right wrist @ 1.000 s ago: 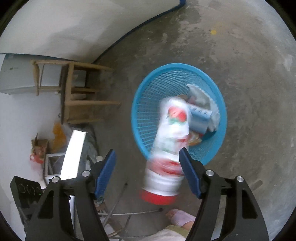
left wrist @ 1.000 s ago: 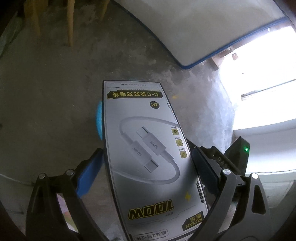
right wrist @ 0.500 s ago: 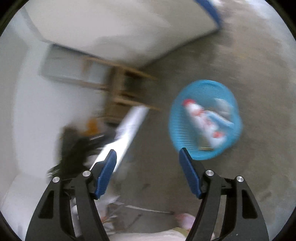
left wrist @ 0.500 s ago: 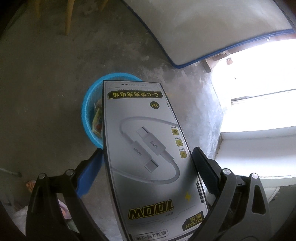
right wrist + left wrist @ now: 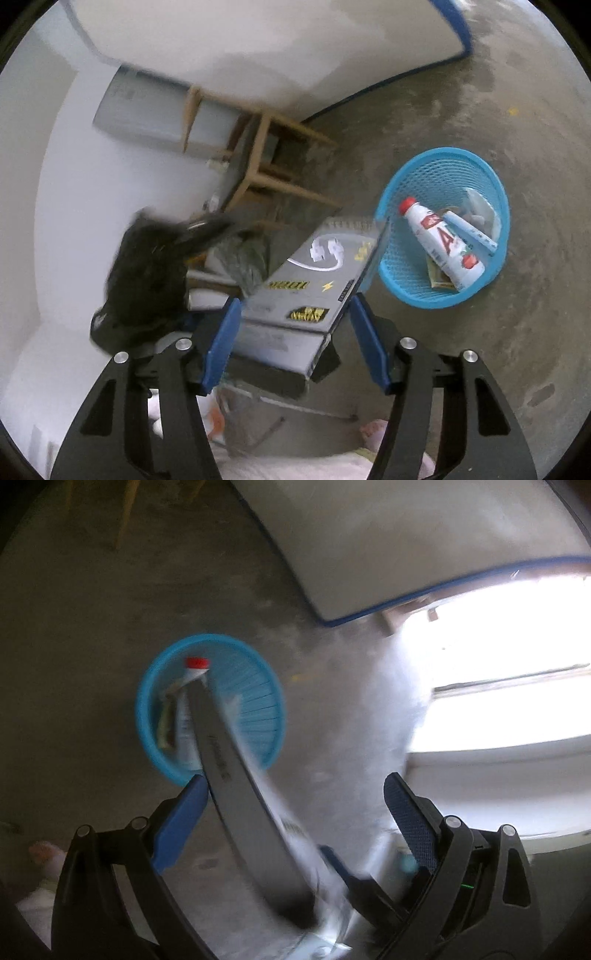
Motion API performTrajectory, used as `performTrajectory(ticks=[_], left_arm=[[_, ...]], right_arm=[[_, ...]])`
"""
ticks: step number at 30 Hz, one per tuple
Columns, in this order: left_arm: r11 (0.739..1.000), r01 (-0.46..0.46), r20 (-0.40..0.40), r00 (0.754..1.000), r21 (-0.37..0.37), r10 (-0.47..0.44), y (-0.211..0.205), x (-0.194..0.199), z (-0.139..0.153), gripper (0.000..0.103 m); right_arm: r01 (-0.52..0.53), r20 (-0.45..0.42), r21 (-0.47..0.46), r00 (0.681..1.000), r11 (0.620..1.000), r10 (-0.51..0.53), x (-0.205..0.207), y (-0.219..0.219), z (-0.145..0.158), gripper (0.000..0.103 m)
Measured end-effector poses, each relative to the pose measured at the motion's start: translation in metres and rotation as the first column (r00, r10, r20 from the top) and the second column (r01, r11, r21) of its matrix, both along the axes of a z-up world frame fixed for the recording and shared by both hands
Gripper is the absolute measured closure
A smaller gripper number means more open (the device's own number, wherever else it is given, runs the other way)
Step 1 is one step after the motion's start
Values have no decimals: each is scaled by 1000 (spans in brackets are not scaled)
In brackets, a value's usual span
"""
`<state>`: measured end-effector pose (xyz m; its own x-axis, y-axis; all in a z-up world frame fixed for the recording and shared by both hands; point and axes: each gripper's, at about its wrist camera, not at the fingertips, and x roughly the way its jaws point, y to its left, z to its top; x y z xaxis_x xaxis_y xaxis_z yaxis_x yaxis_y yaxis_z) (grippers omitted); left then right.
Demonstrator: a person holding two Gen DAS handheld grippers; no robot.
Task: Collect trash
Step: 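Carry the charger box and drink bottle over the blue wastebasket and open both tools, then move both tools back over the table toward the snack bags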
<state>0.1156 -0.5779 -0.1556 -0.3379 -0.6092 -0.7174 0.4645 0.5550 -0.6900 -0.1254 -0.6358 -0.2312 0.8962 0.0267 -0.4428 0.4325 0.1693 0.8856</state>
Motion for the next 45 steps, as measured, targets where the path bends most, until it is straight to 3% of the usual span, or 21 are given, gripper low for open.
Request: performTrajectory(ticks=[2,5,8,14,17,20,24,26,31,35,37,41,45], left_arm=[[999,-22,-12,1000,-46,21,1,1,7,11],[995,-20,-32,999,-99,17,4,-2,18,11],[991,-12,-39,999,-134,7,15,-4,32,11],[971,-14,38,999,-238,24,73,-9,78,11],[956,-10,125,991,-294,49,114,-16,106,11],[944,-16,240,966,-329,100,159,-26,132,11],[922,-31,393,899,-387,195,229,-48,166,9],[915,-43,448,862,-401,237,257,-53,179,9],[901,-111,552,758,-419,349,342,-78,196,9],[916,-122,634,686,-382,356,409,-104,198,9],[918,-161,640,673,-362,371,444,-116,191,9],[903,-307,647,629,-302,430,516,-129,176,9],[850,-443,674,538,-284,506,585,-144,166,9]], right_arm=[[108,-20,26,994,994,-108,-11,-11,-15,42],[224,-126,53,968,973,-216,-27,-20,-43,37],[266,-174,102,954,959,-246,-42,-17,-63,37],[239,-216,40,950,970,-225,-70,8,-58,37],[202,-253,-21,947,979,-200,-80,22,-45,37],[144,-302,-96,939,985,-167,-78,36,-28,37],[32,-368,-248,921,968,-125,-71,63,9,36],[-11,-388,-326,913,945,-124,-66,75,29,30],[-117,-365,-576,922,809,-127,-42,127,100,14],[-175,-300,-728,951,663,-79,-23,178,150,7],[-202,-275,-748,961,632,-17,-12,199,164,7],[-304,-247,-716,952,629,179,19,235,179,7],[-430,-220,-679,893,596,393,59,278,194,7]])
